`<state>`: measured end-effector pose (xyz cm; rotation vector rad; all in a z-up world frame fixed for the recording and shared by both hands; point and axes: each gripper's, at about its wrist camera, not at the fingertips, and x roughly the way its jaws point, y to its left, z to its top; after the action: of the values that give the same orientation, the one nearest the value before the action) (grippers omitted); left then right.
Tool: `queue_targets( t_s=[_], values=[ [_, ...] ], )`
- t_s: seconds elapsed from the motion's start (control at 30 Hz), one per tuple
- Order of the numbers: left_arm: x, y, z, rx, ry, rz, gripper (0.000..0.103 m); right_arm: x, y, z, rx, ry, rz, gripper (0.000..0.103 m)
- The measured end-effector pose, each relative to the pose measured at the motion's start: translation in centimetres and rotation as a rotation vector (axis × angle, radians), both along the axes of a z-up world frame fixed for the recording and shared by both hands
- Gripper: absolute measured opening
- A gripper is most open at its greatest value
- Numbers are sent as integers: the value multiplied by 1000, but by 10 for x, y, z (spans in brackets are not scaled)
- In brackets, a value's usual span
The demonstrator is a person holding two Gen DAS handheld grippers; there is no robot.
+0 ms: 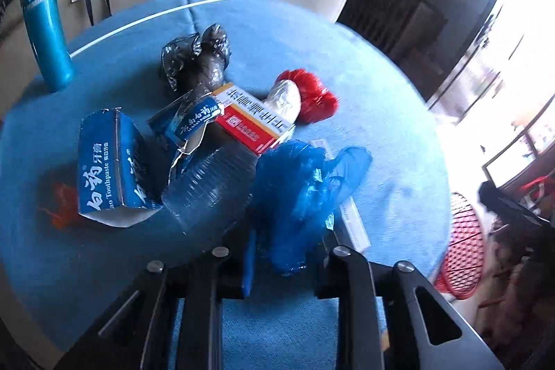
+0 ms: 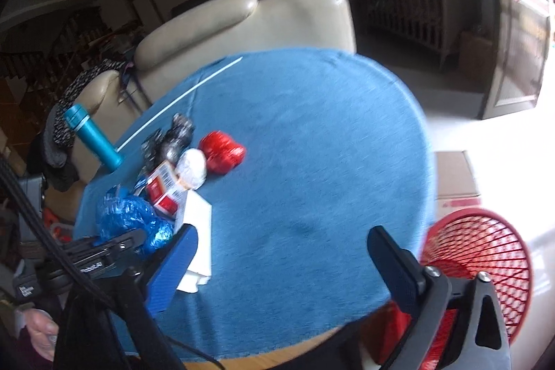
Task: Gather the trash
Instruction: 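Grasp the blue plastic bag with the left gripper while the right gripper grasps the white paper strip, then carry the blue bag and white strip to the red basket and open both grippers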
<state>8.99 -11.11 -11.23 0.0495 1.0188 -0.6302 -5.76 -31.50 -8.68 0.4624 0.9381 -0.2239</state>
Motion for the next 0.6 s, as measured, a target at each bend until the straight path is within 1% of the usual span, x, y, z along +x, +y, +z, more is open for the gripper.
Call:
queue_targets(
  t_s=[0.03,0.1,0.17,0.3,0.37,0.43,0.47,0.5,0.53,0.57,0.6],
  values=[
    [-2,4,2,-8,-15,-3,21,8,3,-5,36,9,21,85],
    [-6,13,5,-21,-31,2,19,23,11,-15,104,30,59,70],
    [-9,27,9,-48,-29,14,18,42,21,-25,158,50,106,66],
    [-13,56,19,-61,-50,58,18,74,46,-49,256,90,176,53],
    [-13,67,23,-54,-64,84,18,85,57,-59,272,119,191,52],
    [-13,76,26,-48,-68,111,18,95,68,-72,285,159,204,44],
    [-14,81,28,-51,-72,123,18,98,72,-78,278,176,208,38],
    [-15,82,30,-52,-75,127,18,101,74,-83,269,192,211,36],
    [-15,84,32,-52,-82,129,18,102,76,-87,262,207,206,32],
    [-16,83,34,-47,-94,132,18,102,78,-90,260,214,206,23],
    [-17,82,37,-38,-111,134,18,101,78,-92,259,216,210,18]
  ],
)
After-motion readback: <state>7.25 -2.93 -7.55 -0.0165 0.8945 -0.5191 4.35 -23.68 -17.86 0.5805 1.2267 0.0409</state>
